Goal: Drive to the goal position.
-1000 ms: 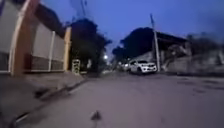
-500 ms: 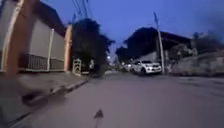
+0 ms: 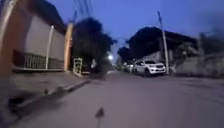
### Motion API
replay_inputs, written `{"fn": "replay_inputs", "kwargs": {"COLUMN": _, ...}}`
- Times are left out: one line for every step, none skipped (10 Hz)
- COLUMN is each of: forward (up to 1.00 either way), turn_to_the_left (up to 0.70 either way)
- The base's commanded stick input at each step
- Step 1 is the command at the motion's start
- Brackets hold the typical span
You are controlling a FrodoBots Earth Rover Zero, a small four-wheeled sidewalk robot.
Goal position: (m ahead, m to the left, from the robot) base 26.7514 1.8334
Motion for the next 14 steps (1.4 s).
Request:
{"fn": "replay_inputs", "kwargs": {"forward": 0.70, "turn_to_the_left": 0.00}}
{"fn": "replay_inputs", "kwargs": {"forward": 0.70, "turn_to_the_left": 0.00}}
{"fn": "replay_inputs", "kwargs": {"forward": 0.70, "turn_to_the_left": 0.00}}
{"fn": "replay_inputs", "kwargs": {"forward": 0.70, "turn_to_the_left": 0.00}}
{"fn": "replay_inputs", "kwargs": {"forward": 0.70, "turn_to_the_left": 0.00}}
{"fn": "replay_inputs", "kwargs": {"forward": 0.70, "turn_to_the_left": 0.00}}
{"fn": "replay_inputs", "kwargs": {"forward": 0.70, "turn_to_the_left": 0.00}}
{"fn": "replay_inputs", "kwargs": {"forward": 0.70, "turn_to_the_left": -0.03}}
{"fn": "replay_inputs", "kwargs": {"forward": 0.70, "turn_to_the_left": -0.35}}
{"fn": "replay_inputs", "kwargs": {"forward": 0.70, "turn_to_the_left": -0.34}}
{"fn": "replay_inputs", "kwargs": {"forward": 0.70, "turn_to_the_left": -0.21}}
{"fn": "replay_inputs", "kwargs": {"forward": 0.70, "turn_to_the_left": -0.08}}
{"fn": "replay_inputs", "kwargs": {"forward": 0.70, "turn_to_the_left": -0.02}}
{"fn": "replay_inputs", "kwargs": {"forward": 0.70, "turn_to_the_left": 0.00}}
